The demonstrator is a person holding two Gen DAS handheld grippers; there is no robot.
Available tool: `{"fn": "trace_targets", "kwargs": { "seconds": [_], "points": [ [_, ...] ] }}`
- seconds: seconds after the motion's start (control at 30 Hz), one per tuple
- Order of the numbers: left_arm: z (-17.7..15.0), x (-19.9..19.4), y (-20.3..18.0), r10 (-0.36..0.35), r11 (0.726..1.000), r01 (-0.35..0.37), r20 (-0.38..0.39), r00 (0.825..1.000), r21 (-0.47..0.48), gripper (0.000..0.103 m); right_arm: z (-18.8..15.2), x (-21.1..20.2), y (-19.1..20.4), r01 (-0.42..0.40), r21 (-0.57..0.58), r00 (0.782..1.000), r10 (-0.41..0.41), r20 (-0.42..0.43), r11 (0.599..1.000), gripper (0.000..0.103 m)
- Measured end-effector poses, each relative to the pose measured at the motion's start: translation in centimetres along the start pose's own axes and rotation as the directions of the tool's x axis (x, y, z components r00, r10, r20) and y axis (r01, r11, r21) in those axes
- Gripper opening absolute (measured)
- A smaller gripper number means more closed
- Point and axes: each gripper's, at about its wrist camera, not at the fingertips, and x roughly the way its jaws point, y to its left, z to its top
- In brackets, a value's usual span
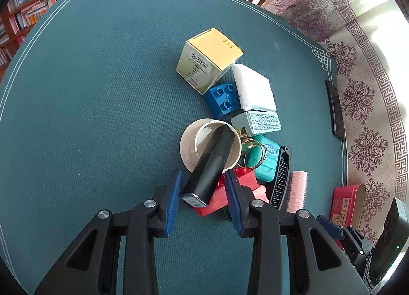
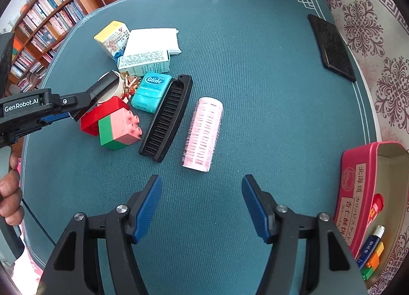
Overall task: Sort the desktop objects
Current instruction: 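Grasp the black lipstick tube with the left gripper while the right gripper grasps the pink roller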
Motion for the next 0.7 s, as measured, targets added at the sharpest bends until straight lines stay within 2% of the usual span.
{"fn": "trace_targets", "kwargs": {
  "seconds": [0.2,0.3,0.33,0.4,0.63,0.7],
  "points": [
    [0.2,0.9,-0.5,0.042,0.998,-0.042,-0.005,0.999,0.049,0.037,0.4,0.0,-0.5,0.013,0.020,1.000,-0.013,0.010,1.000,0.069],
    [0.4,0.9,-1.2,0.047,0.997,-0.047,0.004,0.999,0.063,0.030,0.6,0.3,-0.7,0.019,0.027,1.000,-0.019,0.013,0.999,0.069],
    [0.2,0.7,-1.4,0.048,0.996,-0.048,0.009,0.999,0.073,0.023,0.7,0.5,-0.7,0.017,0.030,1.000,-0.018,0.011,0.999,0.069],
    [0.0,0.2,-1.6,0.062,0.995,-0.064,0.023,0.998,0.080,0.022,1.0,0.8,-0.8,0.016,0.039,1.000,-0.016,0.010,0.999,0.069],
    [-1.2,-1.9,-0.5,0.050,0.998,-0.051,0.053,0.997,0.027,0.022,2.3,1.4,-0.2,0.019,0.028,0.999,-0.020,0.027,0.999,0.066],
    [-1.6,-2.3,-0.4,0.045,0.999,-0.046,0.053,0.998,0.021,0.022,2.8,1.8,0.0,0.025,0.018,0.999,-0.025,0.028,1.000,0.062]
  ]
}}
